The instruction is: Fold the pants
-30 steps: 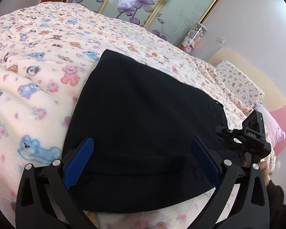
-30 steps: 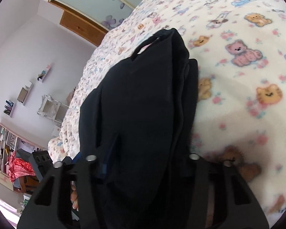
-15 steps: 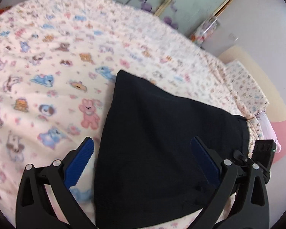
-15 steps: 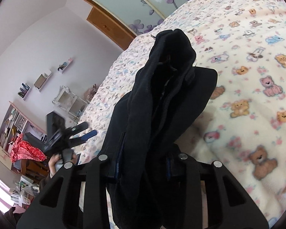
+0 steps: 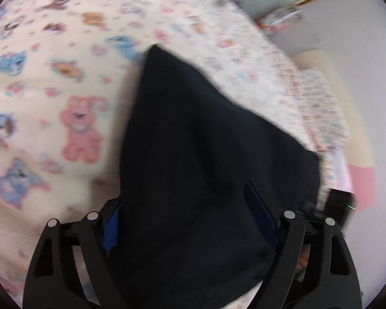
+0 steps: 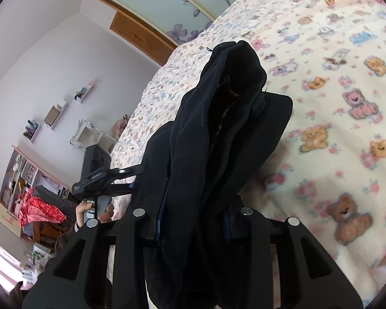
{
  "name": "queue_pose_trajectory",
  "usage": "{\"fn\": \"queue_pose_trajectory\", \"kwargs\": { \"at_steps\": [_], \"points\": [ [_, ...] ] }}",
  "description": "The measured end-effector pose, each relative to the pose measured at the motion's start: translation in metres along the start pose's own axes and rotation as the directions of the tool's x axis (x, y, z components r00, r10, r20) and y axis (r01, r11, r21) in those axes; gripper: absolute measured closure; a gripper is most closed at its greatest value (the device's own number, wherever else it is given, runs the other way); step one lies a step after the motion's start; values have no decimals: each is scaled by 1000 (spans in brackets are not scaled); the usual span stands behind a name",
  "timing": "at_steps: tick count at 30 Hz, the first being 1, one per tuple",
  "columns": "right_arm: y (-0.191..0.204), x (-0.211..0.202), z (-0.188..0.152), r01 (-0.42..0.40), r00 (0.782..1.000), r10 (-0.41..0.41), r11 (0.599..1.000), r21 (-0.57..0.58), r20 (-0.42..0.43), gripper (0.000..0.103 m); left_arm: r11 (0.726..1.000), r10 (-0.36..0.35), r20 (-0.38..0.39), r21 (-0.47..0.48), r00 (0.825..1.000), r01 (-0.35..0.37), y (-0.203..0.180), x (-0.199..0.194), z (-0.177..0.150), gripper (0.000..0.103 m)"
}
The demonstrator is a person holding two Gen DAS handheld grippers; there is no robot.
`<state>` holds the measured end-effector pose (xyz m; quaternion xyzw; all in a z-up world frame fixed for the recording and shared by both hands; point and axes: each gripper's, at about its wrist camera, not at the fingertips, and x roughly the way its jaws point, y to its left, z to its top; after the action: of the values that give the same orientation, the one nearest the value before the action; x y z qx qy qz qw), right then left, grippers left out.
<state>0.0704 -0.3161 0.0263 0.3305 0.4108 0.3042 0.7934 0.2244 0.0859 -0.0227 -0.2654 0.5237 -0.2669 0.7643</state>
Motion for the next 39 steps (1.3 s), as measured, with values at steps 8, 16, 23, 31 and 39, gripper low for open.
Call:
{"fn": "queue_pose_trajectory", "kwargs": {
  "at_steps": [8,16,23,31,39],
  "points": [
    [-27,3,-2,-6,1000,5,993,115,5,68,990,-140,71,28,988,139,-8,-15,-4,32],
    [-23,4,-6,-1,1000,-2,994,110,29,69,998,-3,45,-68,999,6,-2,9,-1,75],
    [-9,-6,10,-68,994,59,993,92,90,70,997,62,103,27,993,-66,-34,-8,-3,91],
    [-17,-23,41,-125,973,100,986,109,208,71,993,26,188,110,982,-48,-78,-9,10,92],
    [-42,-36,77,-91,955,54,989,113,292,71,971,41,266,215,963,-101,-132,29,40,92]
  ]
}}
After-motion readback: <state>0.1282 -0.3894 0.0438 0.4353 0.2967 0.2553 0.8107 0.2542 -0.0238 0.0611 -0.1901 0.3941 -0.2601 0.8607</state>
